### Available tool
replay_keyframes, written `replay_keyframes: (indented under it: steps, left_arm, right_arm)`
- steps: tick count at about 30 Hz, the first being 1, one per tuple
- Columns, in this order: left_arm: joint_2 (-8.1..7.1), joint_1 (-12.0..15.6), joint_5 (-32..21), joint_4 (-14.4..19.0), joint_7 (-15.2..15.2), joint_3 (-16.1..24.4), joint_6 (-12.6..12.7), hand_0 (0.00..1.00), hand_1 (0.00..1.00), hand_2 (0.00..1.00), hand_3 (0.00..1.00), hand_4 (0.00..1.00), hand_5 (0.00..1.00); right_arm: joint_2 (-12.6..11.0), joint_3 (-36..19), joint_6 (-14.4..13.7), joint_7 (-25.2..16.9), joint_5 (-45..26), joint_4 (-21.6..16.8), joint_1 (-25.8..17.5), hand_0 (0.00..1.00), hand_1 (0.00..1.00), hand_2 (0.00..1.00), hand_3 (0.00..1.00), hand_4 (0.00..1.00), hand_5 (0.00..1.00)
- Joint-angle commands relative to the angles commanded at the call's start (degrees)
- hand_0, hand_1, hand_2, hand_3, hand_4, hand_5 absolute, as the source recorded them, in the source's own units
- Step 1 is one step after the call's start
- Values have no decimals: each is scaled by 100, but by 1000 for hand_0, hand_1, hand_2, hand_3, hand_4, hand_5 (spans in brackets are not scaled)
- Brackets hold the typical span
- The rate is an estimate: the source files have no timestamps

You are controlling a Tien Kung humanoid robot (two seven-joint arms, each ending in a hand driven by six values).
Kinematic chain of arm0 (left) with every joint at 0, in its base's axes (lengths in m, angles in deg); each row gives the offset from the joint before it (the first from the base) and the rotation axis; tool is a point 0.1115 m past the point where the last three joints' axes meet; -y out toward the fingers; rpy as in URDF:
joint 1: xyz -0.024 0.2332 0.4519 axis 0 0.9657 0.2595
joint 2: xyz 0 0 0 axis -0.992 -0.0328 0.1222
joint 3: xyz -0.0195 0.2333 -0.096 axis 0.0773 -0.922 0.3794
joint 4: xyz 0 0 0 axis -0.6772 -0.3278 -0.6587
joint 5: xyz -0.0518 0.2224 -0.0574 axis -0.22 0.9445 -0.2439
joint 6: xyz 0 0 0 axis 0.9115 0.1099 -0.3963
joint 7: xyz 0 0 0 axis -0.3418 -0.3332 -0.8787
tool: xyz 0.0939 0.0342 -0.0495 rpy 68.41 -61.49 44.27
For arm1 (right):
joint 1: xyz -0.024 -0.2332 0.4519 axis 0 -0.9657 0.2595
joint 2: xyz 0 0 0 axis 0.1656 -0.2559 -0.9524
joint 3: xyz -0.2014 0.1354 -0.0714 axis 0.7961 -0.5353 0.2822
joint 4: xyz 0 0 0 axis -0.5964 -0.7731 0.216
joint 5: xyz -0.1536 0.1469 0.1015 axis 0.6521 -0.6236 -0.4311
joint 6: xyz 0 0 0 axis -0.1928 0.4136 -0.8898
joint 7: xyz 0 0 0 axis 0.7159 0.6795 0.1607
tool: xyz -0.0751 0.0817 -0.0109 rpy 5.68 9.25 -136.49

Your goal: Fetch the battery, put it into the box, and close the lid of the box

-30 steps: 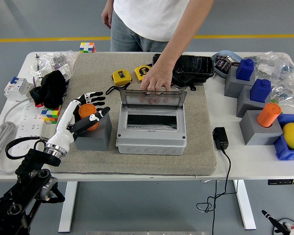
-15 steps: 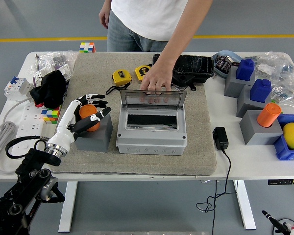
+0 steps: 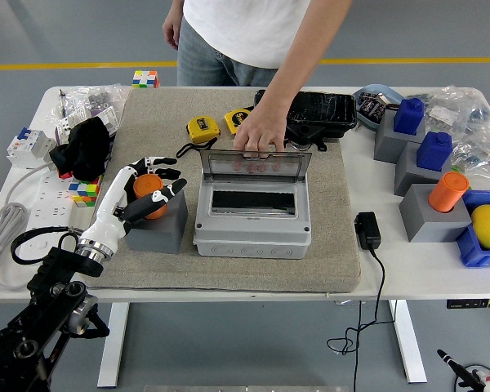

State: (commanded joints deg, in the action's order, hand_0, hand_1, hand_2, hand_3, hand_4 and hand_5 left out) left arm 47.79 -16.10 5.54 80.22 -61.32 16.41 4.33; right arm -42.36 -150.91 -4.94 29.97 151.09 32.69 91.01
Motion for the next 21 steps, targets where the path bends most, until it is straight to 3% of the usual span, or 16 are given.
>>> replay_keyframes:
  steps: [1, 6, 7, 13, 14, 19, 20, 21]
  left_arm:
    - [1, 0, -1, -1, 0, 0, 2, 371, 531, 411, 447, 998, 366]
    - [8, -1, 10, 6, -1, -12, 28, 371, 531, 411, 447, 998, 366]
    - [8, -1, 16, 8, -3, -12, 31, 315, 433, 347, 373, 998, 354]
    - [8, 5, 154, 14, -36, -18, -16, 315, 433, 347, 373, 998, 354]
    - [12, 5, 183, 8, -42, -16, -16, 371, 524, 411, 444, 998, 220]
    - [35, -14, 268, -60, -78, 35, -41, 371, 524, 411, 444, 998, 220]
    - [40, -22, 294, -85, -89, 61, -58, 387, 545, 433, 474, 998, 99]
    - [43, -27, 319, -102, -96, 81, -65, 387, 545, 433, 474, 998, 99]
  right_arm:
    - [0, 0, 0, 0, 2, 0, 0, 880, 854, 804, 844, 998, 998]
    - [-2, -31, 1, 4, 27, 0, -1, 880, 854, 804, 844, 998, 998]
    - [-3, -31, 0, 3, 25, 0, -1, 879, 855, 804, 844, 998, 998]
    - [-2, -29, -1, 2, 20, 0, -5, 879, 855, 804, 844, 998, 998]
    - [-2, -27, -1, 2, 18, 0, -5, 880, 854, 804, 843, 998, 998]
    - [-2, -26, -1, 1, 13, 0, 2, 880, 854, 804, 843, 998, 998]
    - [-3, -22, -1, 0, 10, 0, 3, 881, 854, 804, 845, 998, 998]
    - [-4, -21, -1, 0, 9, 0, 4, 881, 854, 804, 845, 998, 998]
